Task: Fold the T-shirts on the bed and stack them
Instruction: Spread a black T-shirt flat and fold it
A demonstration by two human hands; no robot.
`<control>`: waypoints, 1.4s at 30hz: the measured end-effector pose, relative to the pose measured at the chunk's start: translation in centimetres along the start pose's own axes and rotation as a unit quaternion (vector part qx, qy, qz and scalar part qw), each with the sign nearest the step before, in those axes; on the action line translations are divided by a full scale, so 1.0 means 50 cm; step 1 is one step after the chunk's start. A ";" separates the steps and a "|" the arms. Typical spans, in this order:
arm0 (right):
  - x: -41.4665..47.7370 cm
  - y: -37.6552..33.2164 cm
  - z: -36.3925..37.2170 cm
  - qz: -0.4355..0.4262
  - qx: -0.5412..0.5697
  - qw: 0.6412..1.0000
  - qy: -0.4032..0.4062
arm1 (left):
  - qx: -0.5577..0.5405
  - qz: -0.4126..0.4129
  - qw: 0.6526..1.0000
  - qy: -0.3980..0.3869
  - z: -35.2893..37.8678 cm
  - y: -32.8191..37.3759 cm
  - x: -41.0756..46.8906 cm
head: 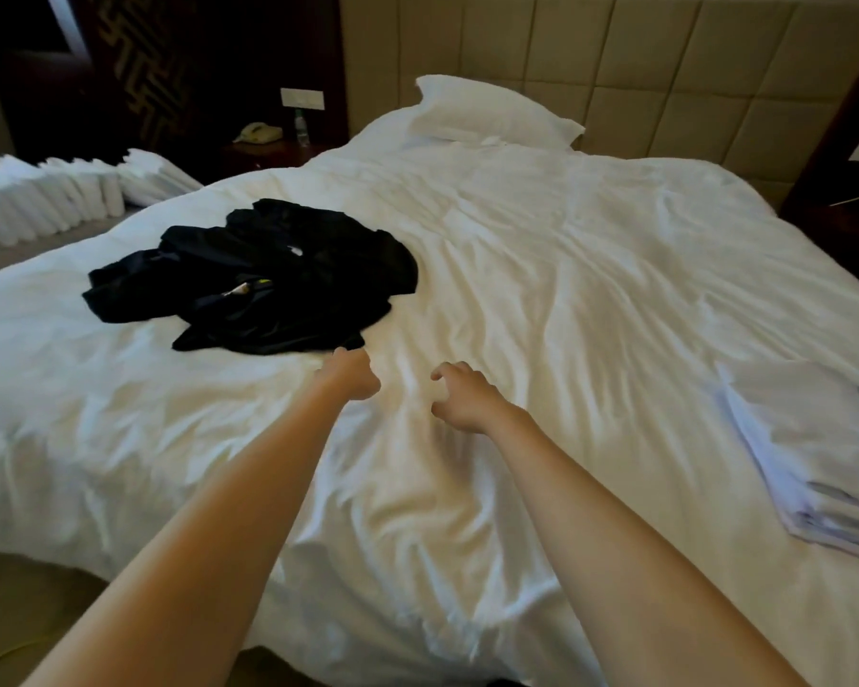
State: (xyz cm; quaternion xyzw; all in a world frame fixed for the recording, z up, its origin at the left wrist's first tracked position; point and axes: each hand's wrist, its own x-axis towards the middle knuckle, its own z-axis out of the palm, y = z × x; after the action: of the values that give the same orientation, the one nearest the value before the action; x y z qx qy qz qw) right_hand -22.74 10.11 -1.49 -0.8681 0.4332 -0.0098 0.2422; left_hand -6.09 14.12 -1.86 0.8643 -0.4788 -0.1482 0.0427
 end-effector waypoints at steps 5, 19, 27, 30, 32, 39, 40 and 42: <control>0.055 -0.012 0.058 -0.008 -0.014 1.000 -0.015 | 0.050 -0.013 0.997 0.061 0.026 -0.057 0.039; 0.084 0.059 0.129 -0.034 0.075 0.997 0.003 | -0.059 0.042 0.974 0.213 0.079 -0.054 0.167; 0.072 0.076 0.130 -0.038 0.104 0.993 -0.034 | 0.013 0.035 0.964 0.265 0.047 -0.026 0.167; 0.074 0.079 0.129 -0.037 0.107 0.993 -0.036 | 0.022 -0.014 0.972 0.232 0.024 -0.038 0.193; 0.078 0.077 0.126 -0.035 0.110 0.993 -0.028 | 0.032 -0.046 0.978 0.200 0.021 -0.041 0.211; 0.103 0.096 0.128 -0.021 0.148 0.989 -0.017 | -0.021 -0.040 0.976 0.213 0.052 -0.072 0.225; 0.111 0.096 0.128 -0.014 0.145 0.989 -0.015 | -0.053 -0.029 0.975 0.215 0.055 -0.060 0.209; 0.124 0.094 0.127 0.001 0.162 0.987 -0.008 | -0.095 0.017 0.975 0.201 0.078 -0.021 0.162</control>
State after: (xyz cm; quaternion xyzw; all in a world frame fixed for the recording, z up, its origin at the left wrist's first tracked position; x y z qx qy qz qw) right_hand -20.94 5.67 -10.32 -0.8172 0.4246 -0.0731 0.3829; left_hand -2.37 8.15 -7.55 0.8599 -0.4591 -0.0157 0.2225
